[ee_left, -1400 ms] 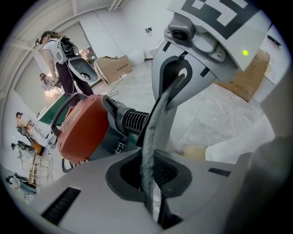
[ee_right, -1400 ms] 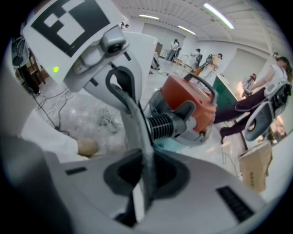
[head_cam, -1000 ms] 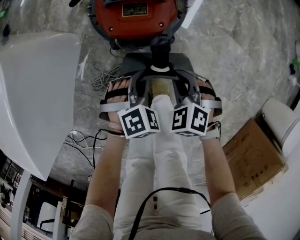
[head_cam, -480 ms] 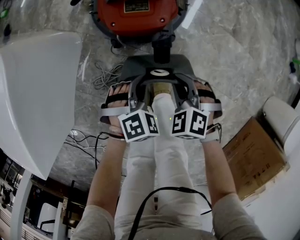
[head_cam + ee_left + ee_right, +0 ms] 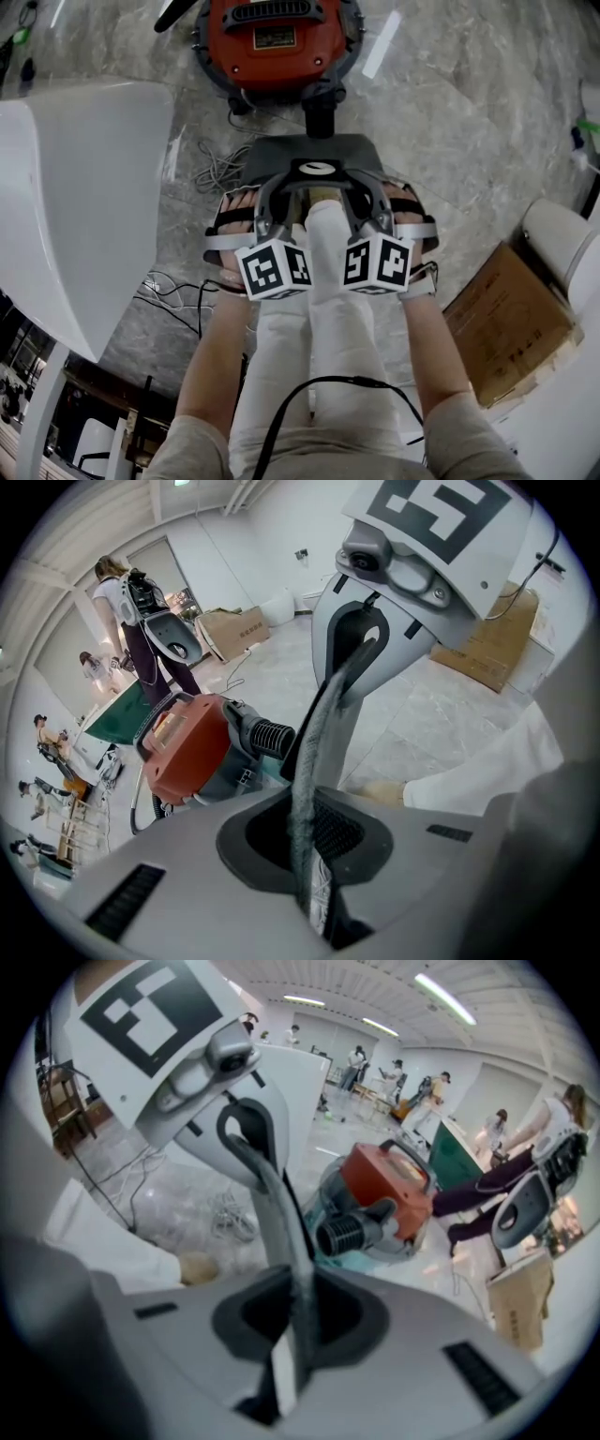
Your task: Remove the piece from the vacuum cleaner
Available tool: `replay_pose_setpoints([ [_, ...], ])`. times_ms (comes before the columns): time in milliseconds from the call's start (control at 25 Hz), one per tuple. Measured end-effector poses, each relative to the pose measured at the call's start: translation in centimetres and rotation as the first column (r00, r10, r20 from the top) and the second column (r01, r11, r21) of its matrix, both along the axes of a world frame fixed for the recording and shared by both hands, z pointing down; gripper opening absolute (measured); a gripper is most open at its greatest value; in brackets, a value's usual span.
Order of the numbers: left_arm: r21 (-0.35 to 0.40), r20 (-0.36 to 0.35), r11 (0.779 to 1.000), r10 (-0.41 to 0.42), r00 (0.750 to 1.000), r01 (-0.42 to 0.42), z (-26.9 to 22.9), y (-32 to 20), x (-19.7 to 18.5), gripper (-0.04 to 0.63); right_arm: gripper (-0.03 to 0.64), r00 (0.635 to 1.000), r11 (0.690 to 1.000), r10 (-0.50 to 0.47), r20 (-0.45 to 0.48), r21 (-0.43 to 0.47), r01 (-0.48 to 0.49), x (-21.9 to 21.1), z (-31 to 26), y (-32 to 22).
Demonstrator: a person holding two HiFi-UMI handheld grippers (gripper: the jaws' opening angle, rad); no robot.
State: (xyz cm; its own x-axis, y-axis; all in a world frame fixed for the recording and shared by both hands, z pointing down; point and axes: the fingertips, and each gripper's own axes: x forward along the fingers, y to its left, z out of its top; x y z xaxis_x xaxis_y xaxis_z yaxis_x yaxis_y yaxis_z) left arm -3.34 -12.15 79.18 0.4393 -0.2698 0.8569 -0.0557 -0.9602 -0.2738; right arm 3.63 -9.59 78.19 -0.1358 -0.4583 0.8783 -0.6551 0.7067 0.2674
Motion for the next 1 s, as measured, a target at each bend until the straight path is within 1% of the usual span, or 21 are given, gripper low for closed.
replay_pose_setpoints([
  [120, 0.004, -0.013, 1.0, 0.002, 1.0, -0.002, -1.3, -0.1, 0.3, 0.035, 0.038, 1.0, 1.0, -0.002, 0.004, 0.006, 0.002, 0.3, -1.4, -0.2],
  [320, -0.031, -0.046, 1.0, -0.001, 0.999, 0.0, -4.9, 0.6, 0.3, 0.035, 0.038, 0.999, 1.0, 0.014, 0.03, 0.004, -0.014, 0.1, -5.0, 0.5],
  [400, -0.035, -0.071, 0.999, -0.01, 0.997, 0.008, -6.7, 0.5, 0.2, 0.035, 0.038, 0.998, 1.0, 0.025, 0.05, 0.015, -0.026, 0.1, -6.6, 0.4],
  [560, -0.059, -0.136, 0.997, -0.054, 0.989, 0.046, -10.5, 1.0, 0.2, 0.035, 0.038, 0.993, 0.998, 0.052, 0.11, 0.02, -0.054, 0.0, -10.1, 0.8],
  [800, -0.072, -0.178, 0.996, -0.058, 0.982, 0.046, -15.3, 1.4, -0.5, 0.035, 0.038, 0.995, 0.999, 0.024, 0.095, 0.035, -0.028, -0.7, -14.9, 1.1],
  [920, -0.06, -0.198, 0.997, -0.065, 0.978, 0.054, -17.4, 1.0, -1.1, 0.035, 0.038, 0.995, 0.999, 0.02, 0.102, 0.046, -0.024, -1.4, -17.1, 0.8],
  [1000, -0.074, -0.215, 0.995, -0.081, 0.973, 0.066, -18.8, 1.3, -1.4, 0.035, 0.038, 0.993, 0.999, 0.026, 0.113, 0.042, -0.031, -1.8, -18.4, 1.1],
])
